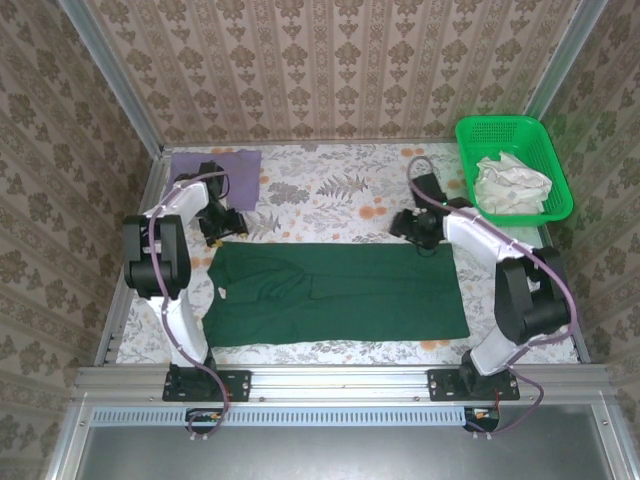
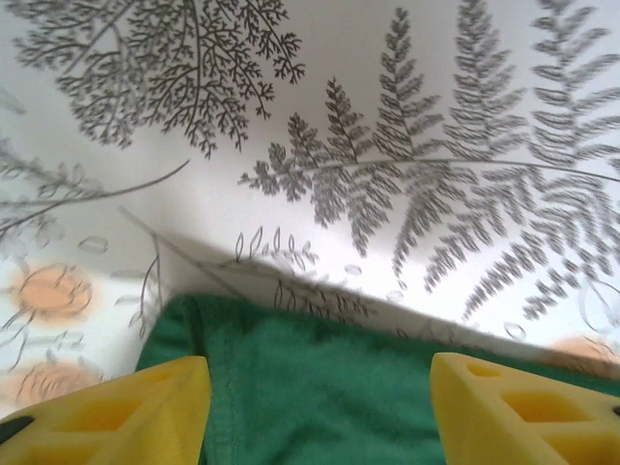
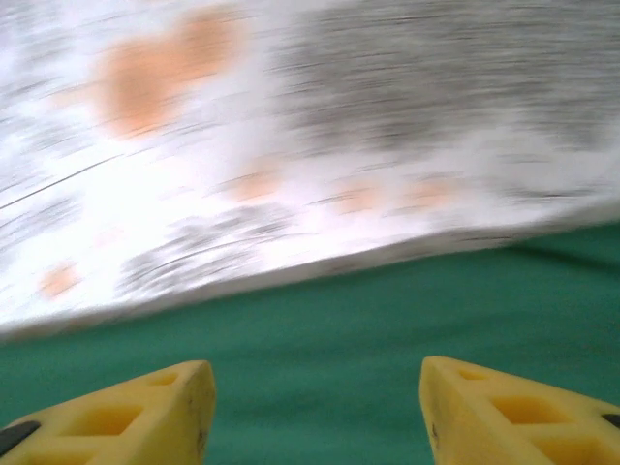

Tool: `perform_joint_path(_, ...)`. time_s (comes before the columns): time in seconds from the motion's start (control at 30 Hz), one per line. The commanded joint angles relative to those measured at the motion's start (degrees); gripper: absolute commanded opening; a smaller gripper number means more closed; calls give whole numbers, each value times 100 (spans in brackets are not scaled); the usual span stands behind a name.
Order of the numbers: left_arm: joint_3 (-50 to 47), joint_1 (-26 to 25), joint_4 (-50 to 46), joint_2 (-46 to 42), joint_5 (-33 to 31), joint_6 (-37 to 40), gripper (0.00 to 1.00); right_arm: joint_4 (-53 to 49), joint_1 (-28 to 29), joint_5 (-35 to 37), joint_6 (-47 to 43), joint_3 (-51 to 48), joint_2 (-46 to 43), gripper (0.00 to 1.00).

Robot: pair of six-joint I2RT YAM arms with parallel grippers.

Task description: Fold and stack the t-shirts

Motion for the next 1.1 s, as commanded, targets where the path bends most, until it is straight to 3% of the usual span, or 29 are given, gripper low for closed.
perform_joint_path(0.0, -175, -22, -210, -751, 70, -113, 62, 682, 937, -821, 288, 27, 65, 54)
perform_joint_path(0.2, -1037, -28, 94, -1109, 969, -82, 45, 24, 2449, -1285, 35, 1452, 1557, 40)
perform_joint_path(0.3, -1251, -49, 191, -1067, 1085, -60, 41, -276, 2949, -1452, -107, 2138, 2203, 38)
perform_joint_path(0.43, -1329, -50, 356, -812, 1064, -136, 39, -766, 3492, -1170, -340, 2816, 2749, 35)
perform_joint_path(0.63, -1151, -41, 359, -370, 908, -215, 37, -1123, 3821, -744, -353, 3350, 3196, 32)
perform_joint_path(1.07, -1095, -58, 407, -50, 707, -113, 37, -1738, 3840, -109, -342, 4242, 3821, 36)
